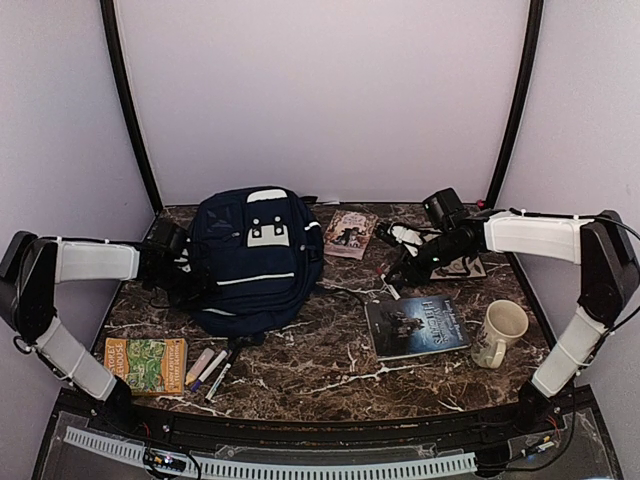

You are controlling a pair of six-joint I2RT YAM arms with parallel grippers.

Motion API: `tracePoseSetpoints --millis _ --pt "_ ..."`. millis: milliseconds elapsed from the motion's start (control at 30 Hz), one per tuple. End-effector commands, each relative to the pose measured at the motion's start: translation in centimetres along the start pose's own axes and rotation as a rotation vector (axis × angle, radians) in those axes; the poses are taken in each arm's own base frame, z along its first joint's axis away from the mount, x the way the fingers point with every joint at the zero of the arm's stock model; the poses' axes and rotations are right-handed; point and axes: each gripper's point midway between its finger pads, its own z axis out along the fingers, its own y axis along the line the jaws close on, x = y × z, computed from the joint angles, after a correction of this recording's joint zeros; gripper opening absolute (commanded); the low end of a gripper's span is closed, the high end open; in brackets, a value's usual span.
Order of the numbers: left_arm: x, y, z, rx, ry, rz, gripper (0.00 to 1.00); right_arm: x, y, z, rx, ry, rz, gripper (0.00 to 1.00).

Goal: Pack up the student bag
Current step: Adjust the student bag at the center of the board, then adjust the book at the center of the board.

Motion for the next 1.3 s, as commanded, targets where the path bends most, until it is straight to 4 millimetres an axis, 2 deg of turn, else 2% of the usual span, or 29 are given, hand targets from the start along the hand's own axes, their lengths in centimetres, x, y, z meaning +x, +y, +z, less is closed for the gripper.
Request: tracePoseSetpoints --millis 0,100,133,200,233,367,467,600,767,833,1000,1133,1267 --pt "1.6 1.1 -3.3 -0.051 -0.016 -0.026 0.73 -0.8 -0.8 -0.8 0.05 -0.014 -0.014 0.38" --pt "0.3 0.2 -6.5 -0.041 -0.087 0.026 0.75 -0.7 -2.0 -2.0 0.106 0.004 -0.009 0.42" --pt "0.0 -0.4 -7.2 -0.023 -0.097 0.052 0.76 -0.8 -2.4 -3.1 0.13 -0.001 -0.001 0.45" --pt "-0.5 -2.6 -8.5 0.061 -0.113 0.12 0.82 -1.2 -3.7 -5.2 0.171 0.001 0.015 0.49" --pt "-0.4 -4.0 -8.9 0.121 -0.108 0.158 0.85 -0.3 -3.9 -5.7 0.175 0.04 0.034 0.51" --pt "0.3 -9.3 -10.1 0.277 -0.112 0.318 0.86 3.3 -4.8 -7.5 0.218 0.182 0.078 0.58" --pt "1.7 -13.9 -10.3 0.386 -0.108 0.449 0.86 6.3 -4.9 -8.2 0.245 0.266 0.107 0.64" --pt "4.9 -19.2 -9.0 0.484 -0.055 0.59 0.86 9.6 -5.6 -8.9 0.259 0.366 0.166 0.66" --pt "11.0 -24.4 -5.9 0.571 0.082 0.723 0.85 12.1 -5.5 -9.0 0.213 0.471 0.224 0.68" --pt "12.7 -25.4 -4.6 0.579 0.12 0.743 0.85 12.8 -5.6 -8.7 0.206 0.504 0.225 0.72" --pt "15.8 -26.7 -1.7 0.599 0.207 0.743 0.84 14.7 -5.3 -8.0 0.174 0.58 0.252 0.73" --pt "17.2 -26.8 0.1 0.602 0.258 0.718 0.83 15.6 -5.1 -7.3 0.148 0.611 0.268 0.83" --pt "18.3 -26.4 1.4 0.587 0.298 0.703 0.82 16.2 -5.4 -6.4 0.135 0.624 0.294 0.84"
